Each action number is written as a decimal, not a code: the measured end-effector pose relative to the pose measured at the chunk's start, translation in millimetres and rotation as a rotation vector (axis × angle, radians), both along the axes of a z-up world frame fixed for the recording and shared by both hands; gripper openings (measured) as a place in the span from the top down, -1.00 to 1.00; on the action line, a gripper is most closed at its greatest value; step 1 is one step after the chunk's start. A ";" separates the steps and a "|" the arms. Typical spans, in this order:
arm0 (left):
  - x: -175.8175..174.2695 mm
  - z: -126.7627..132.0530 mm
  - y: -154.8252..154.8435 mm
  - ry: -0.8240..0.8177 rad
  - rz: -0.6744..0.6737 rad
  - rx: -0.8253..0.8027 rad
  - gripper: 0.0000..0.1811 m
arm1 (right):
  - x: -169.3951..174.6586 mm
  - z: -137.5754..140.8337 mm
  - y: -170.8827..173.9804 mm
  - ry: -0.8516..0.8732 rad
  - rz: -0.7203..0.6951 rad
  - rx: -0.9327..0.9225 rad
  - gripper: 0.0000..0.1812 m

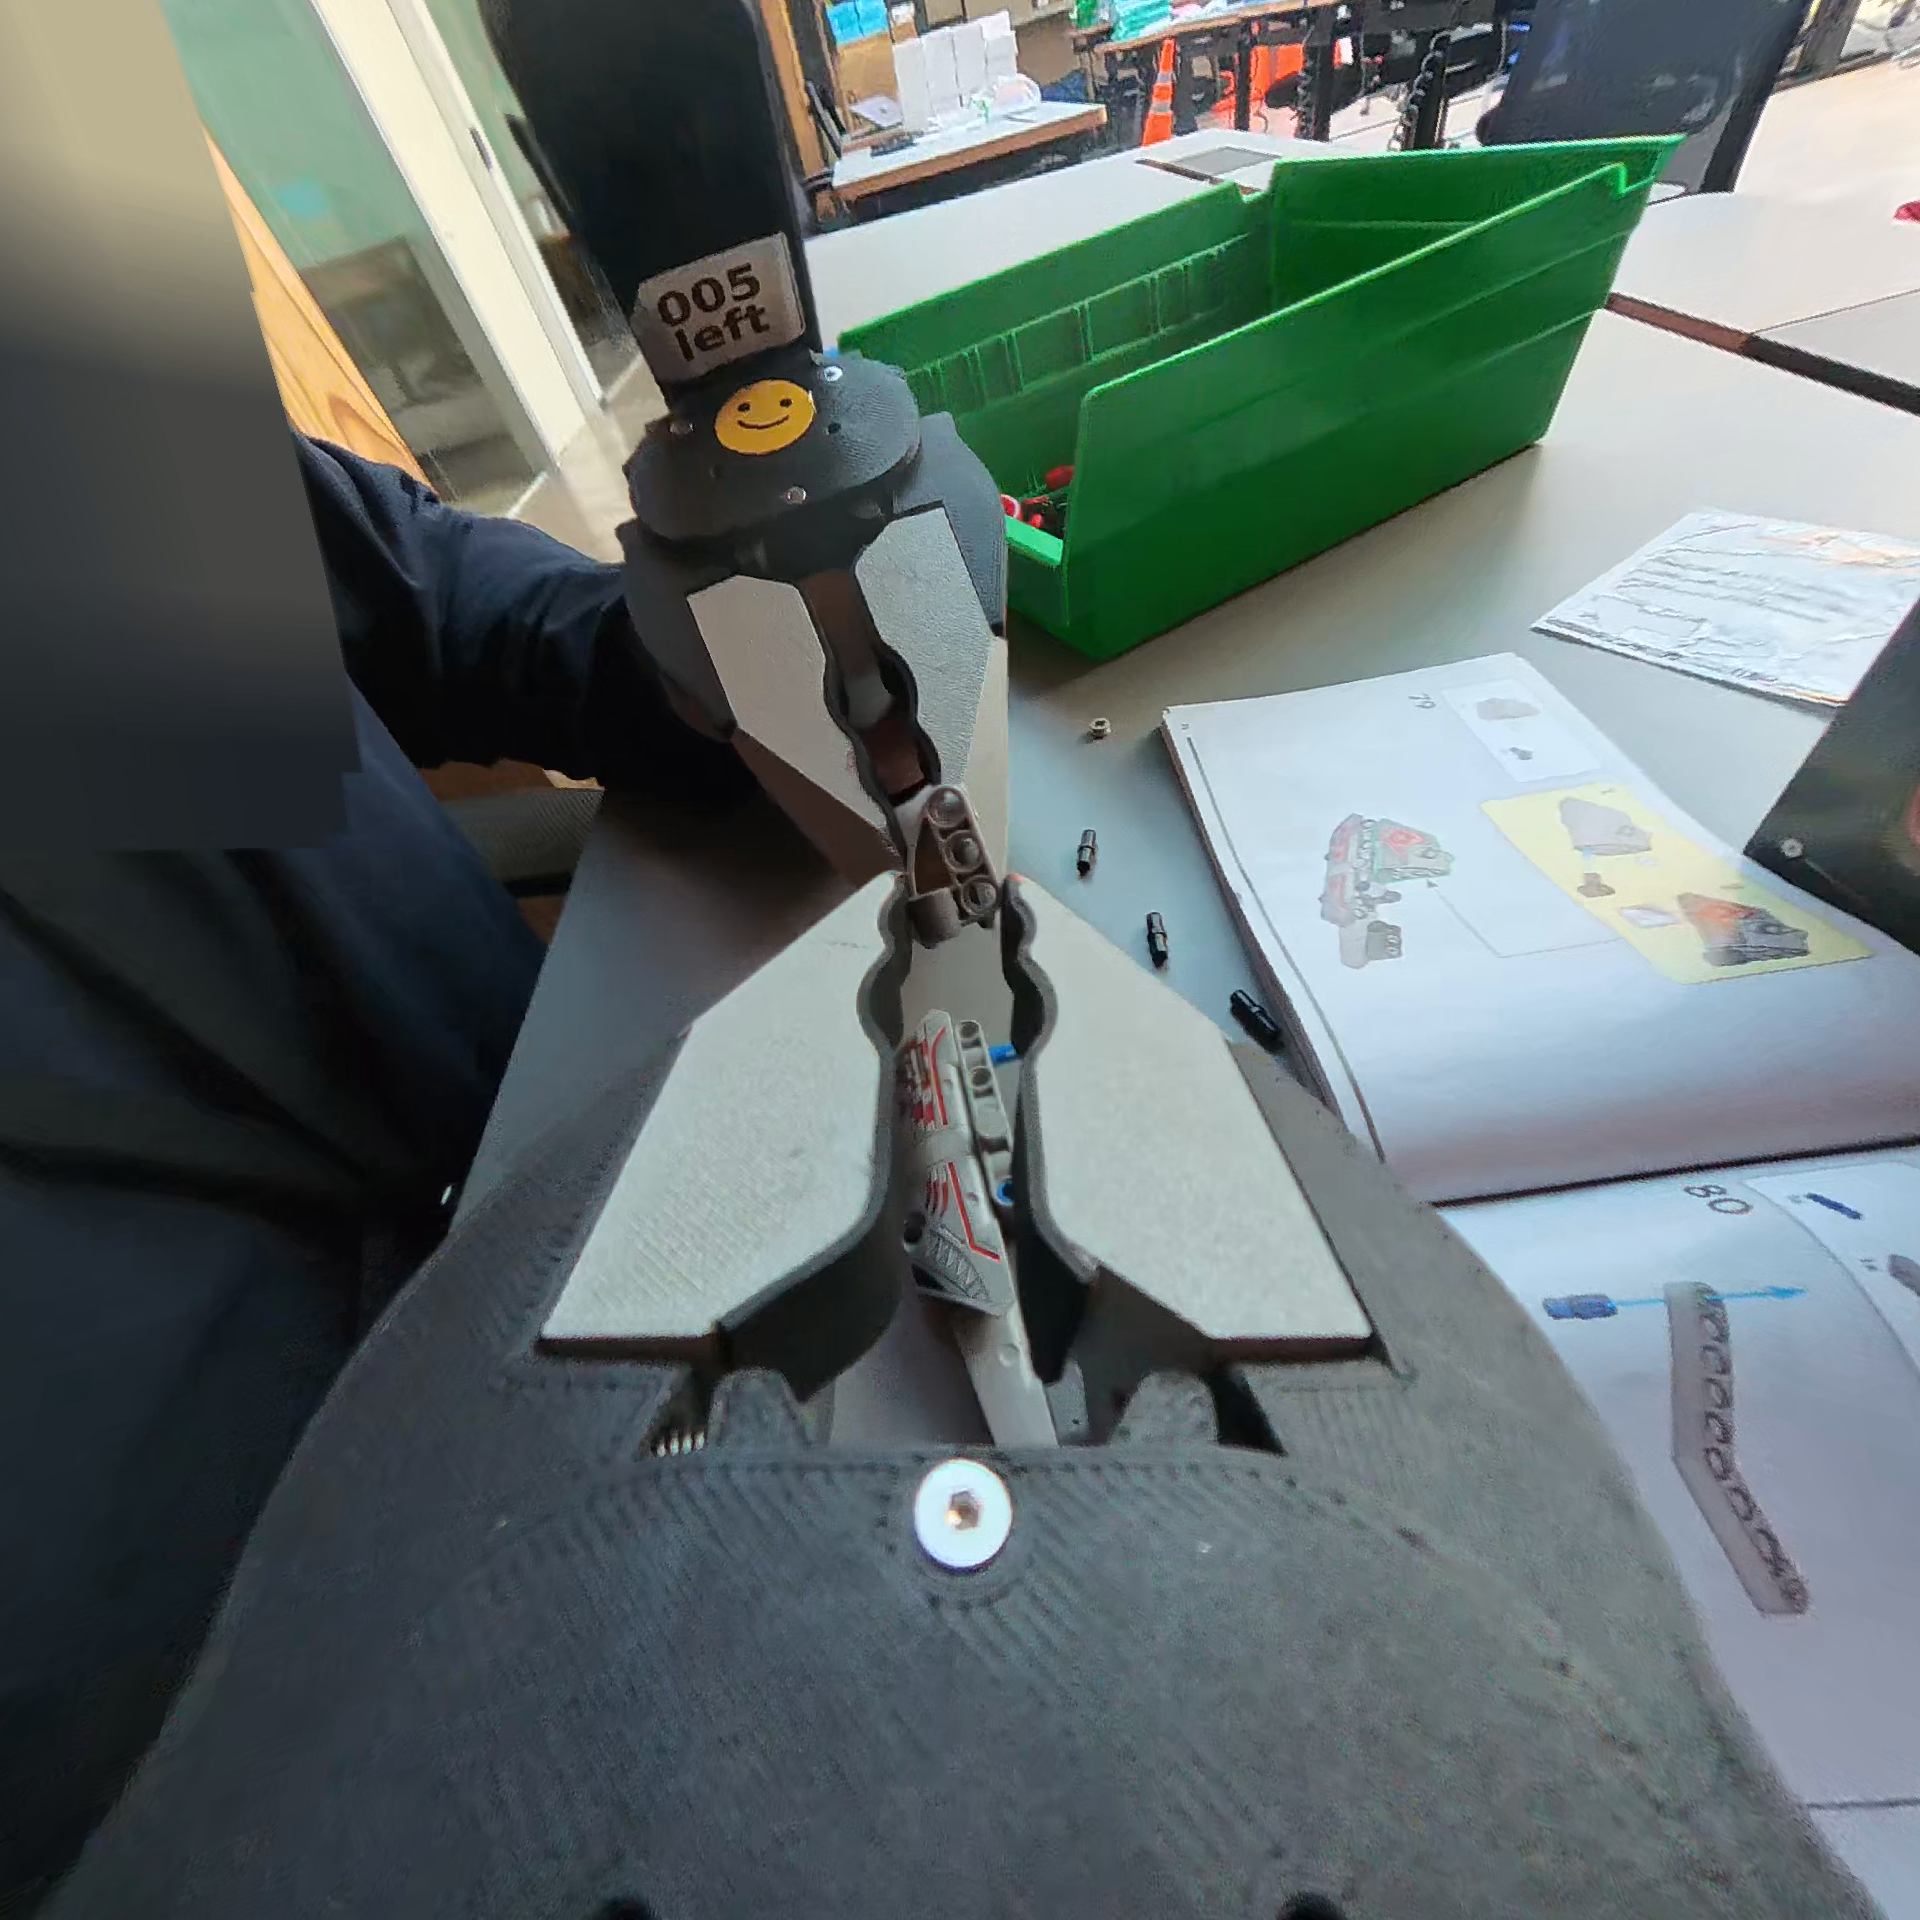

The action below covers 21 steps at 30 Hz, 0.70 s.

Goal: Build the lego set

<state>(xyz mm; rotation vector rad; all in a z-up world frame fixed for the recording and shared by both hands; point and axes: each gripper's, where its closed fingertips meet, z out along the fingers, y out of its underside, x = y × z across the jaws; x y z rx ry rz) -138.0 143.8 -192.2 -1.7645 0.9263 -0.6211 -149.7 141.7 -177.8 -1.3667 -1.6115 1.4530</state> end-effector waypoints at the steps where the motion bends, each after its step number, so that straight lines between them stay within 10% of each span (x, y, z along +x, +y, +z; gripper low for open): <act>1: -0.5 0.6 0.0 -0.009 0.002 -0.008 0.95 | 0.2 -0.1 0.6 -0.001 -0.004 0.015 0.86; 14: -18.9 6.3 -11.7 0.020 0.069 -0.085 0.84 | 17.0 4.1 57.1 0.053 -0.176 -0.030 0.86; 21: -144.8 18.7 -49.3 0.209 0.470 -0.050 0.61 | 27.3 1.4 75.0 0.050 -0.239 -0.015 0.86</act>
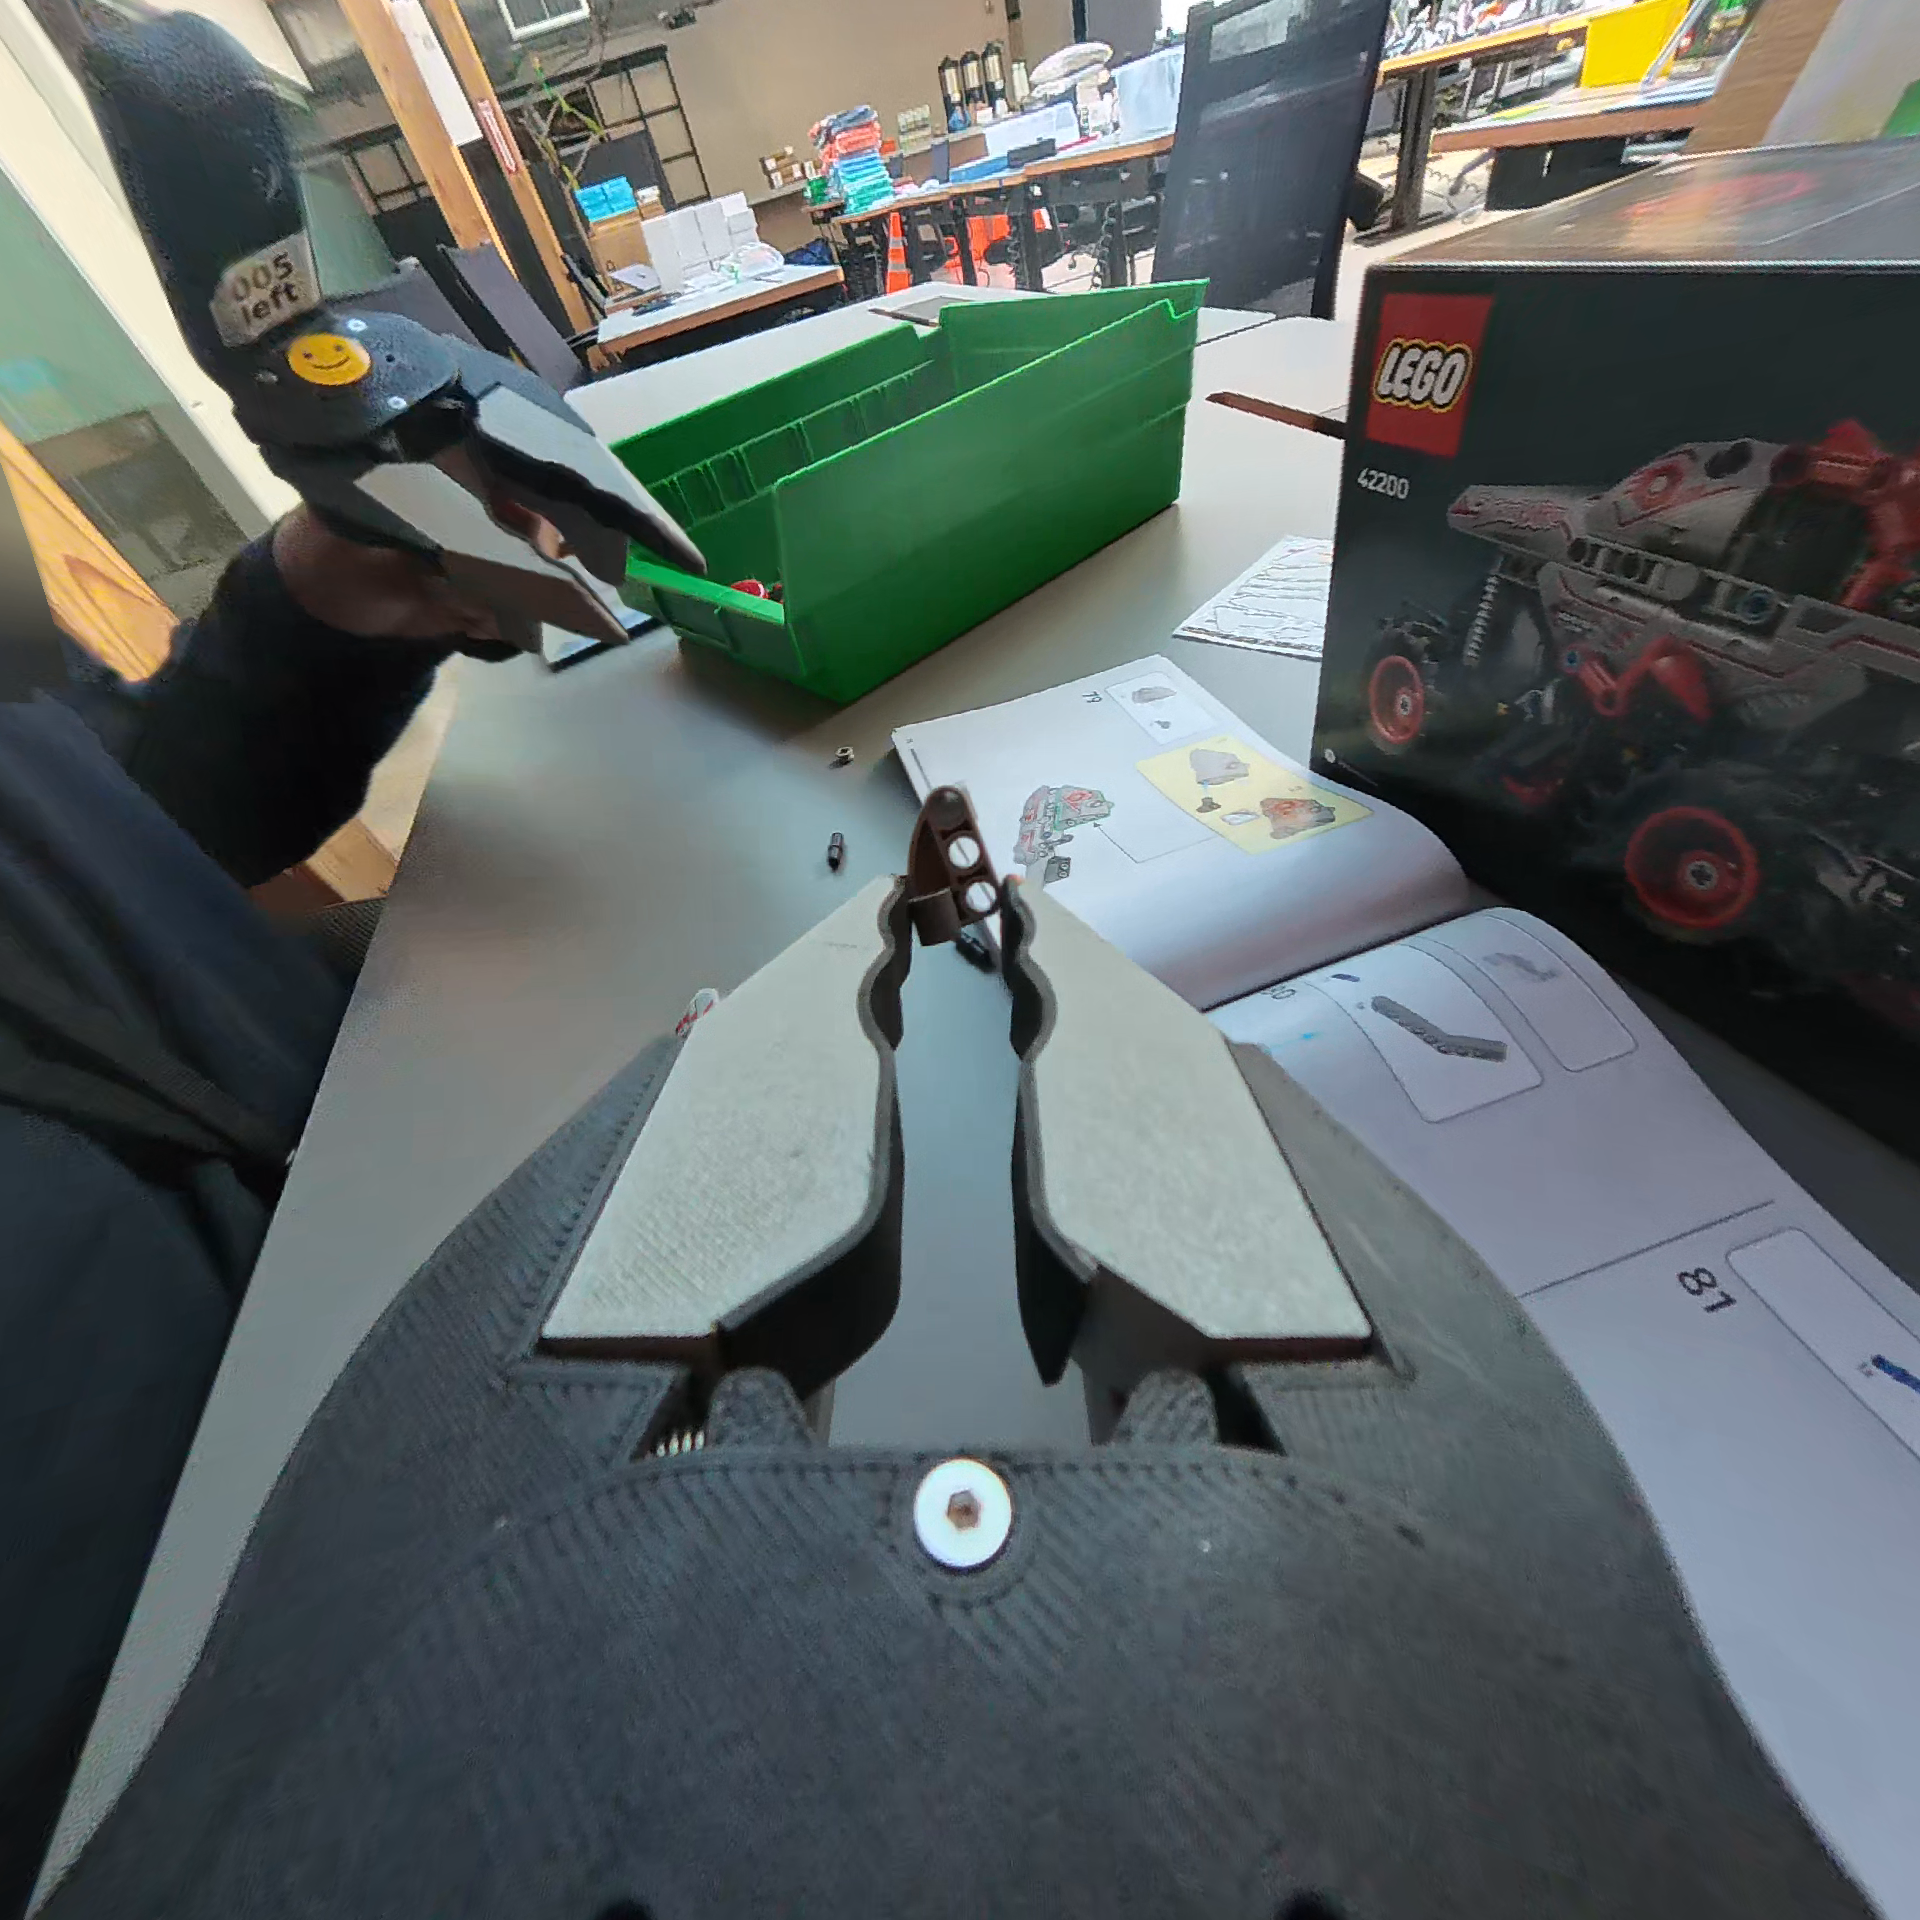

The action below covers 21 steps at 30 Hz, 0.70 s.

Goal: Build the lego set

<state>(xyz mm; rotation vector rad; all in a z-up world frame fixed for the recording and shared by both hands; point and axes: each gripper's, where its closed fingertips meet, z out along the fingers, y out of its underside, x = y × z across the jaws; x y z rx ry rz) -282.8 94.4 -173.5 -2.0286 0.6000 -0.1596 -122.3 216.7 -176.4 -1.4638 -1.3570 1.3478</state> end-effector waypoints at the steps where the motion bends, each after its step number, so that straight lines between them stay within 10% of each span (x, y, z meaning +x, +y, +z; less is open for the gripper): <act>1: -24.0 -5.8 -7.1 0.045 0.070 -0.037 0.56 | 0.5 0.0 2.3 0.002 -0.004 -0.004 0.86; 12: -126.3 -69.9 -27.0 0.683 0.111 -0.260 0.68 | 1.2 -8.4 11.4 -0.032 -0.015 -0.018 0.87; 21: -114.1 -69.3 -72.3 0.611 -0.196 -0.185 0.70 | 2.6 -11.1 12.6 -0.046 0.012 -0.020 0.87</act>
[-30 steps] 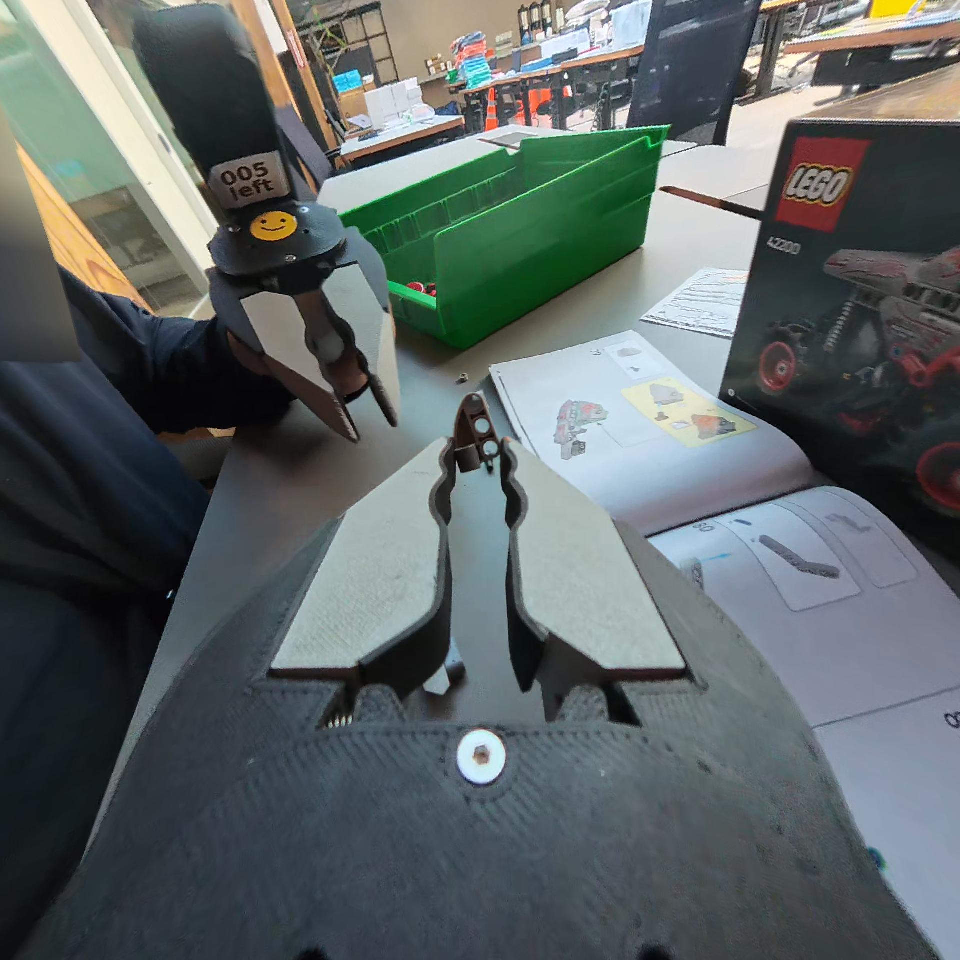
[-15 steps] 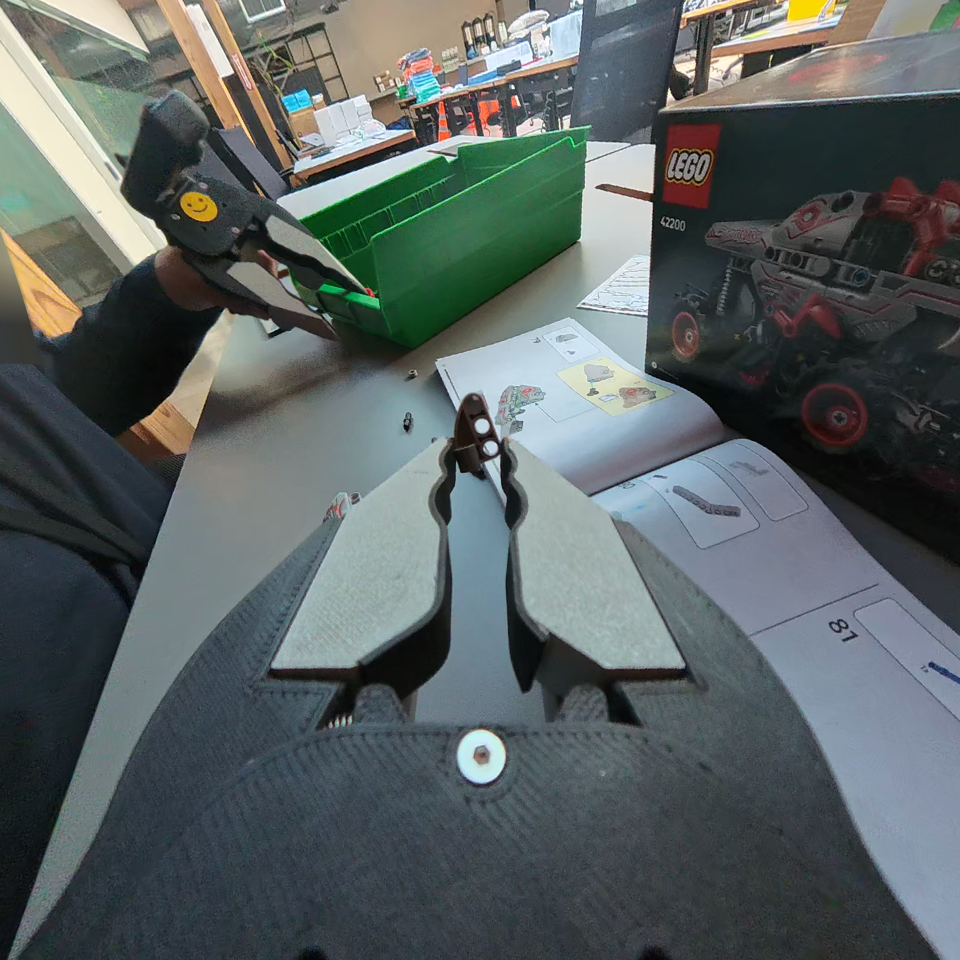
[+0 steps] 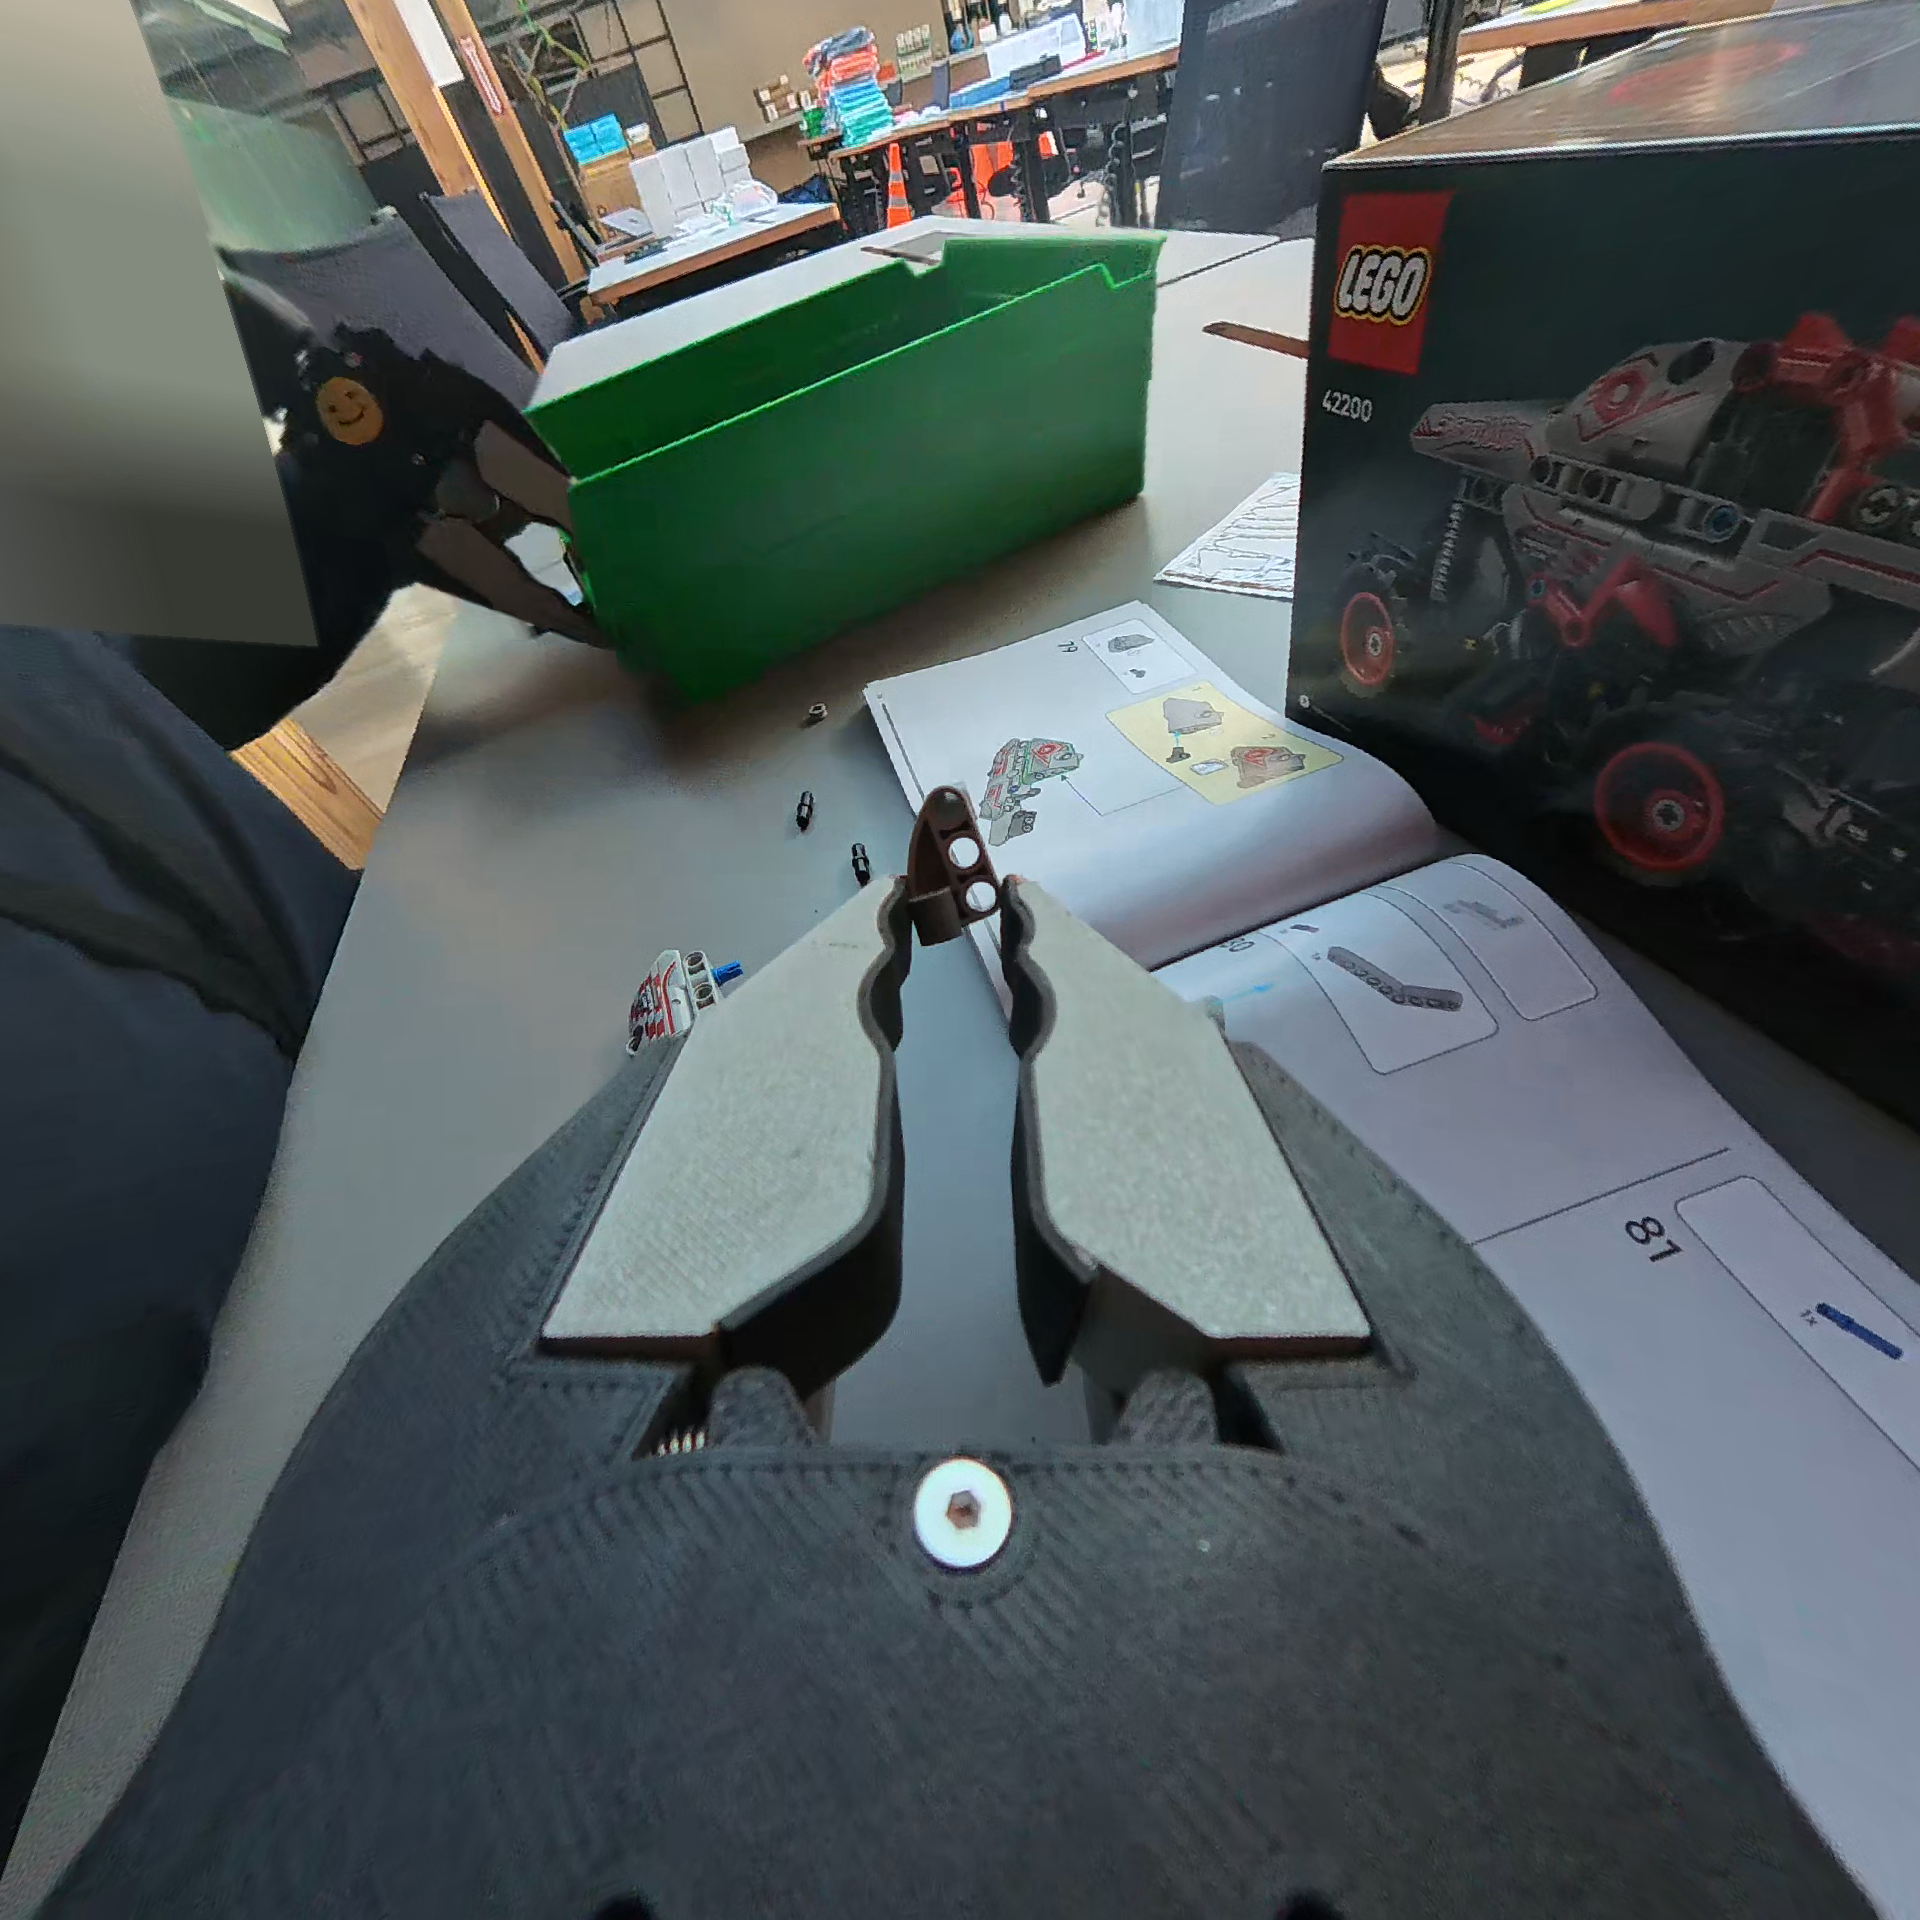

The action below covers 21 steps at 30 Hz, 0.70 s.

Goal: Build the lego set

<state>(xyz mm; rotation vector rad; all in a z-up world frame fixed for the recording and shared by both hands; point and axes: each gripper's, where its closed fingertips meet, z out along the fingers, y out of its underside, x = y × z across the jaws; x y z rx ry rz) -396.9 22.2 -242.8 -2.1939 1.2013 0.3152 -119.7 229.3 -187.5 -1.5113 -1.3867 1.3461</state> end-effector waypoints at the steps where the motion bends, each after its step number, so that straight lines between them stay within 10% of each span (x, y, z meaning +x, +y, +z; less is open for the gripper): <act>1: 2.6 0.4 -4.3 0.017 -0.005 0.028 0.69 | 0.5 0.5 0.6 0.004 0.000 -0.005 0.86; 6: 6.0 4.3 -24.5 0.196 0.042 0.225 0.66 | 3.7 6.0 2.7 0.045 0.000 -0.034 0.87; 21: 15.3 87.0 -109.1 -0.629 0.007 0.295 0.68 | 9.2 13.7 -4.0 0.103 0.063 -0.017 0.86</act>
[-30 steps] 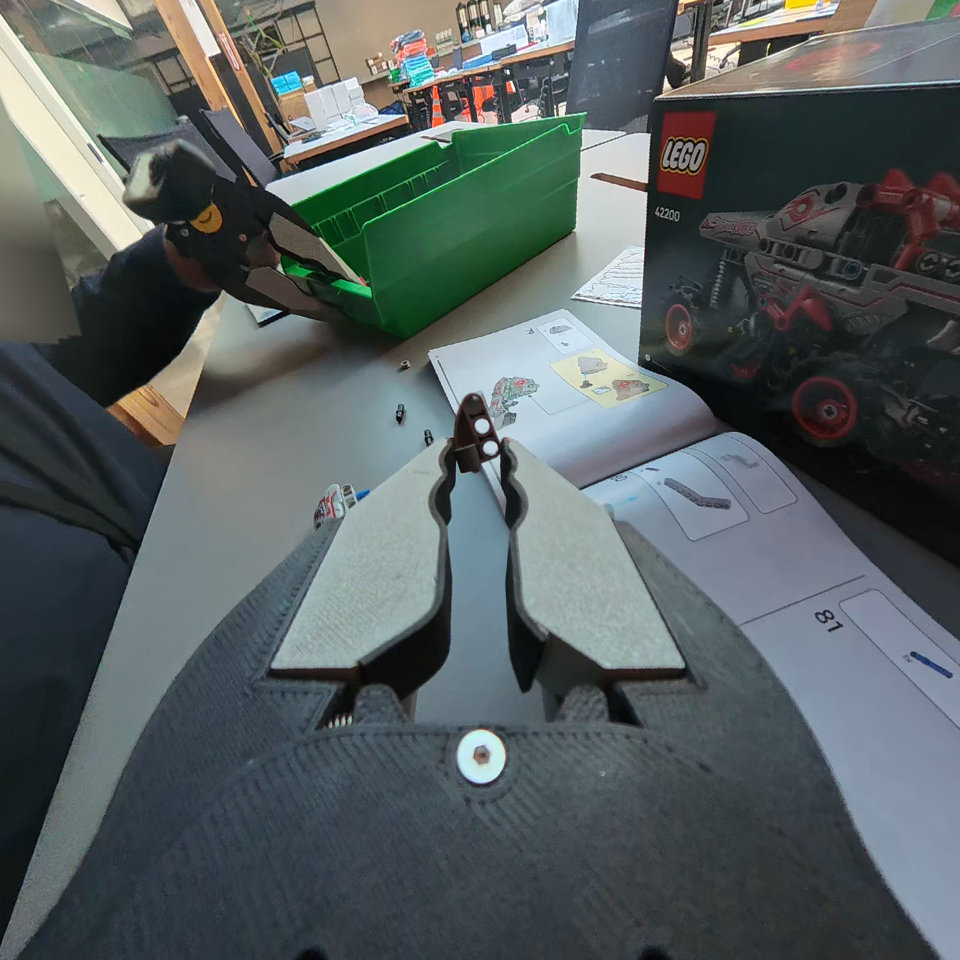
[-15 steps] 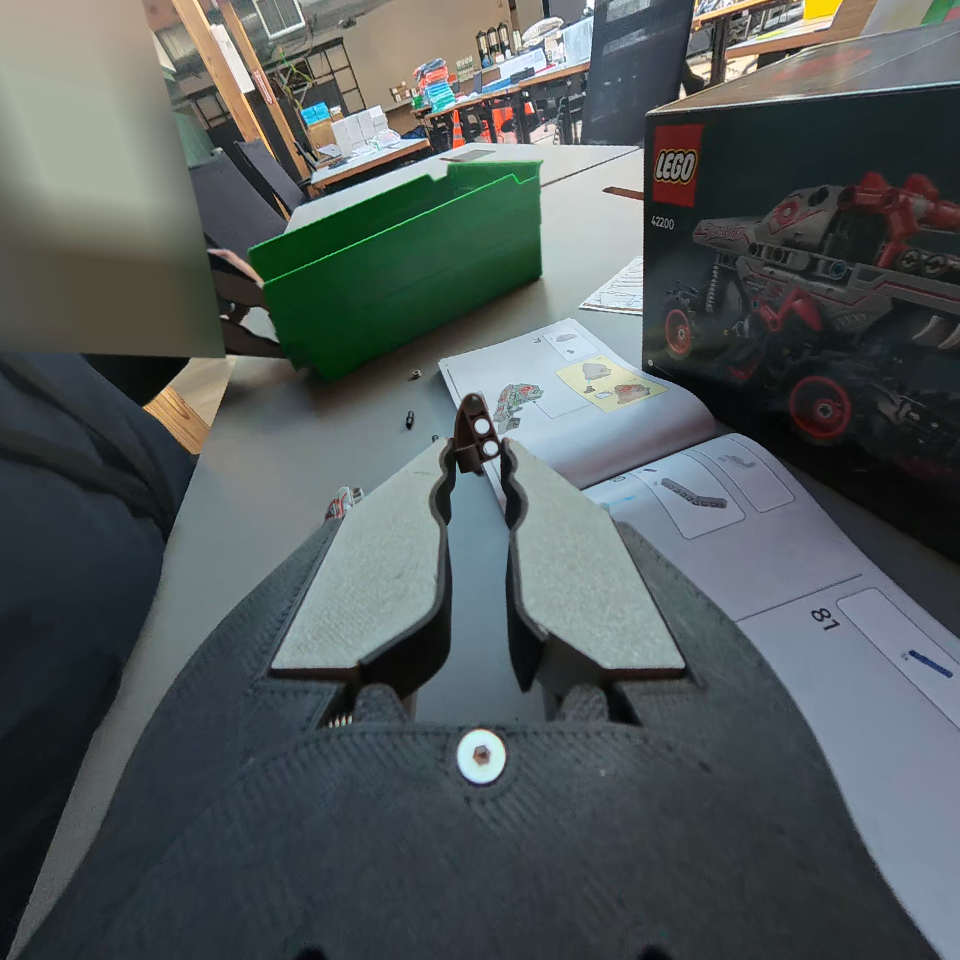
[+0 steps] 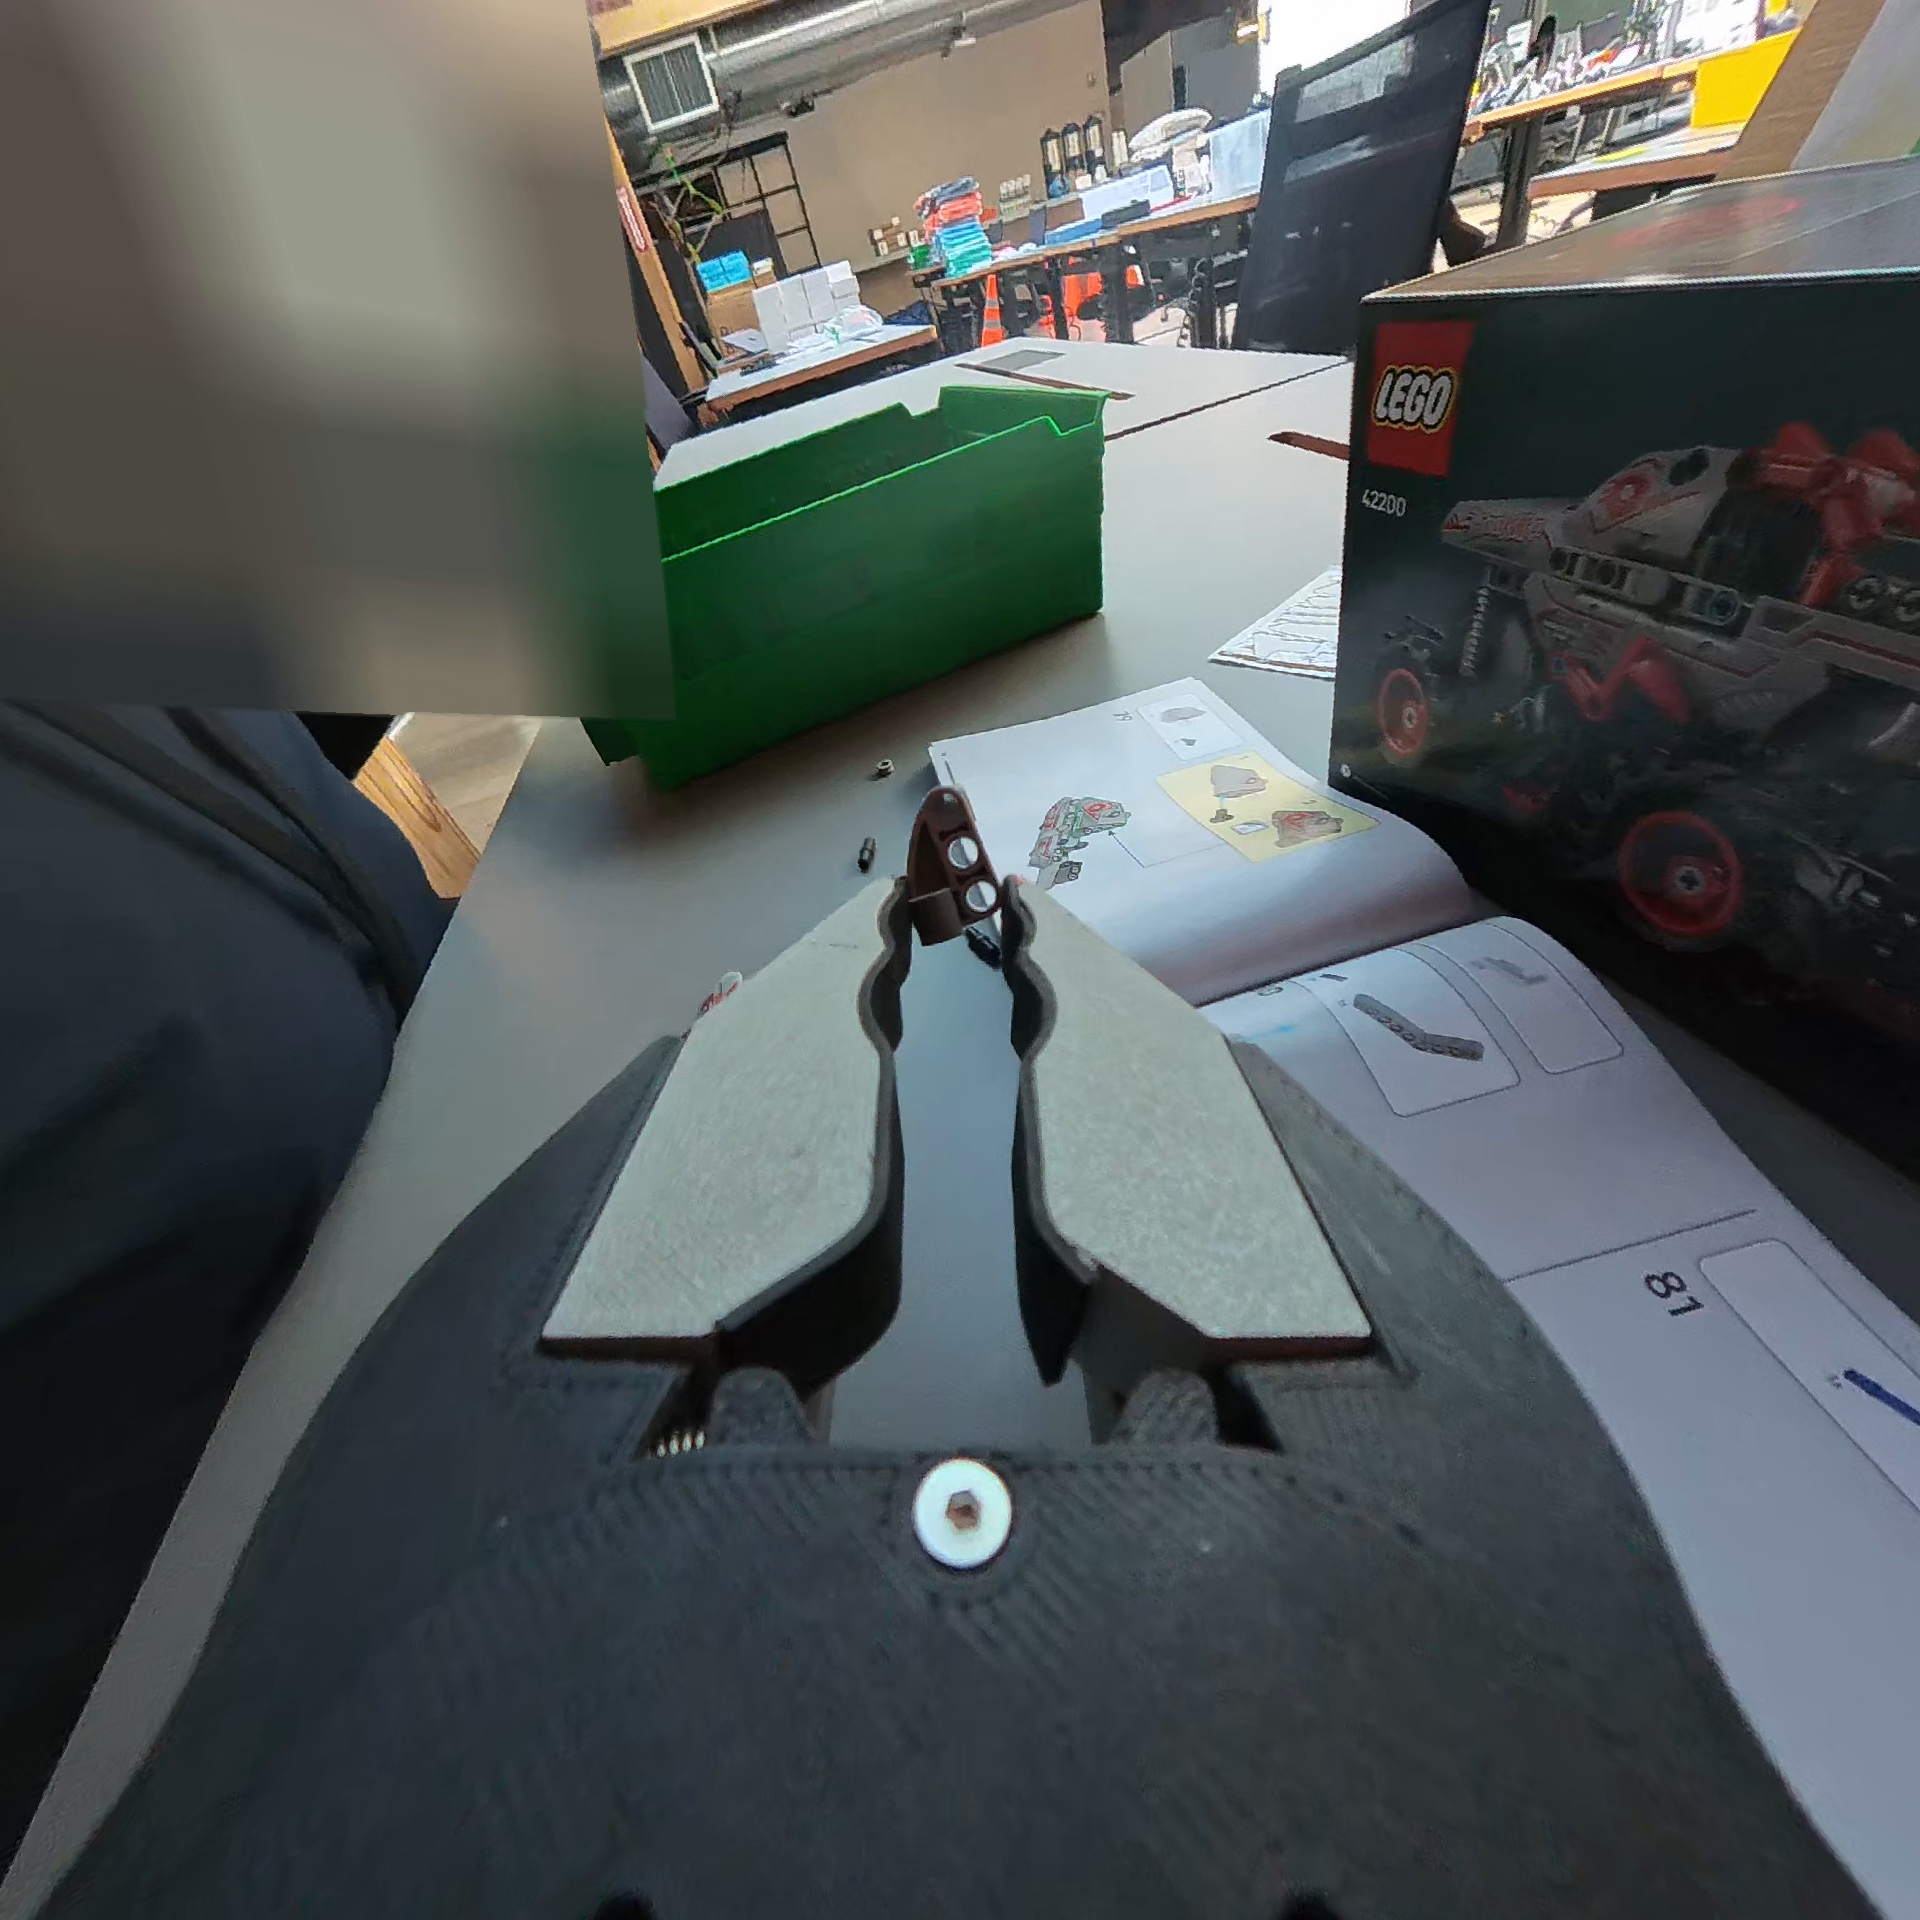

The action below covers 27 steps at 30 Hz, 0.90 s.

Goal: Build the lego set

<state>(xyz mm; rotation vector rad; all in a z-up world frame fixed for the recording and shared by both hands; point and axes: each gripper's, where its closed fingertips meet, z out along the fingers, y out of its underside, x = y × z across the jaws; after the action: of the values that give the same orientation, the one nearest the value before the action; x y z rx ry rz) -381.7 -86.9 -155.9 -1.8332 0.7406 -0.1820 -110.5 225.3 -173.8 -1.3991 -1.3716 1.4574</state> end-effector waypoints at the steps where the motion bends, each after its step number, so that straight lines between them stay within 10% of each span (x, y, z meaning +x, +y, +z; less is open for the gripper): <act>1: -4.0 2.7 -0.4 -0.018 0.008 0.014 0.71 | 0.8 1.1 0.2 0.008 0.003 -0.006 0.86; 27: 24.1 -27.3 24.7 -0.054 -0.085 -0.028 0.73 | 5.2 7.2 10.5 0.054 0.000 -0.125 0.86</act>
<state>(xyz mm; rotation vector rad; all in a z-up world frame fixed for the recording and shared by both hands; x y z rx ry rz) -357.5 -62.3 -183.2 -1.8175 0.7823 -0.2979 -105.3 235.8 -166.6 -1.4259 -1.2659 1.5926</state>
